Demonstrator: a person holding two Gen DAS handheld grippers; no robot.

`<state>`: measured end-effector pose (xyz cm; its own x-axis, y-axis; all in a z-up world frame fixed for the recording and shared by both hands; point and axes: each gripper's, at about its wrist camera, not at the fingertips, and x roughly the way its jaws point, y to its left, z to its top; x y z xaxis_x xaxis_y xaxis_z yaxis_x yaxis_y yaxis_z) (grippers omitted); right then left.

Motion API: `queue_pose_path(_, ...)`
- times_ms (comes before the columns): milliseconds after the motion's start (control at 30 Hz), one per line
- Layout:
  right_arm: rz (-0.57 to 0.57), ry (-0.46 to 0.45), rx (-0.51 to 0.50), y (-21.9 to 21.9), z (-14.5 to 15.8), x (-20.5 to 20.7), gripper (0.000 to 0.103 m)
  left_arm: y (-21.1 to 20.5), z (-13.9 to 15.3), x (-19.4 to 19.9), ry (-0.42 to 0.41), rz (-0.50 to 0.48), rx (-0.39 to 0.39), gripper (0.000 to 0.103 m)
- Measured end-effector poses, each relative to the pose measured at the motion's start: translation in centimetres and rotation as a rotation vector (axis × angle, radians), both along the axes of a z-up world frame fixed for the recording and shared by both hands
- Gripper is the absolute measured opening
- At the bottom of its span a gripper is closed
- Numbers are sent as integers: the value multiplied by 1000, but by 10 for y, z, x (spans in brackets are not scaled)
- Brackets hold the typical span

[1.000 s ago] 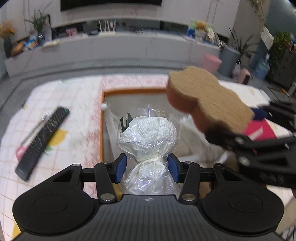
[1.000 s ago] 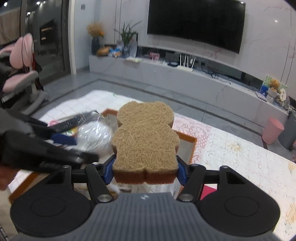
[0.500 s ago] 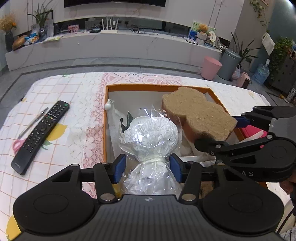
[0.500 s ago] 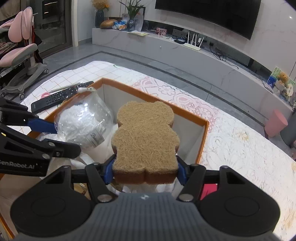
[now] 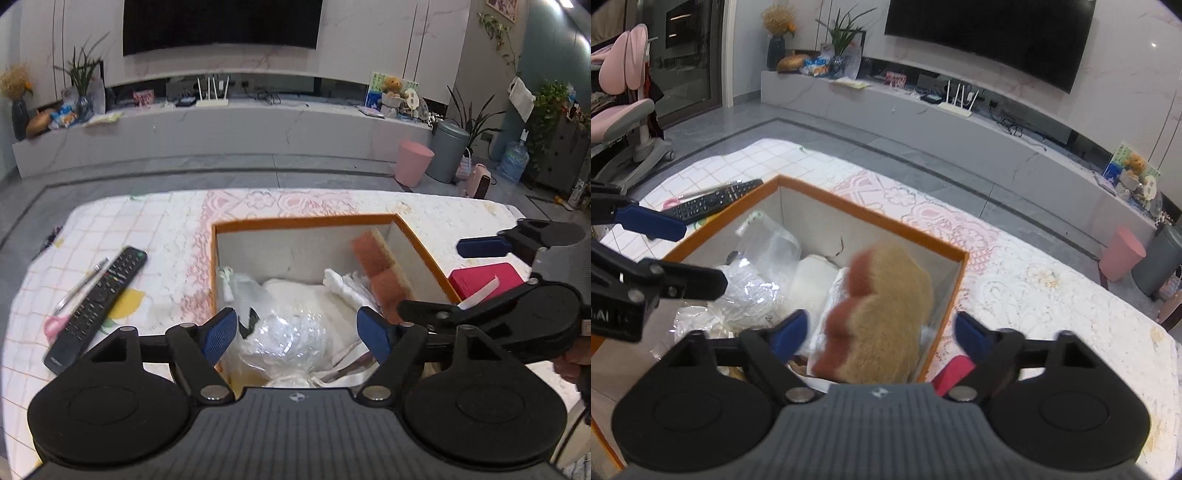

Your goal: Organize soft objects

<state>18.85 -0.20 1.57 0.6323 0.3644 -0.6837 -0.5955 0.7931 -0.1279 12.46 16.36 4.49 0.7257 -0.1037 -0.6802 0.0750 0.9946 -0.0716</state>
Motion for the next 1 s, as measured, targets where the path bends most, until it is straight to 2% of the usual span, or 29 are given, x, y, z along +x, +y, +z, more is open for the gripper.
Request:
queue_pose_path(200,10,-36,19,-9,13,-16,92,-2,14,-7,-58,19,-5,83)
queue_pose_path(267,6,-45,29,-12,17,-21,95,-7,20,-13,-83,10,27,82)
queue_pose_path(367,5,-50,52,-16,24,-28,95,-17,34,-21,-156,50,62,79)
queue_pose_path(533,2,-78,79,-24,38,-43,96,-30,57,-37,-269,64,43,81)
queue_pose_path(700,2,-107,142,-39,59,-63,96,-54,72,-58,-358,82,94,86)
queue_pose_path(767,-4,-116,168,-47,69,-70,96,-63,75,-66,-390,81,69,88)
queue_pose_path(833,-6,-142,187,-54,79,-81,96,-73,78,-73,-407,62,61,89)
queue_pose_path(933,-19,-181,230,-73,89,-101,97,-93,77,-81,-417,61,101,89)
queue_pose_path(1000,-49,-203,276,-90,91,-116,98,-102,74,-85,-409,116,56,89)
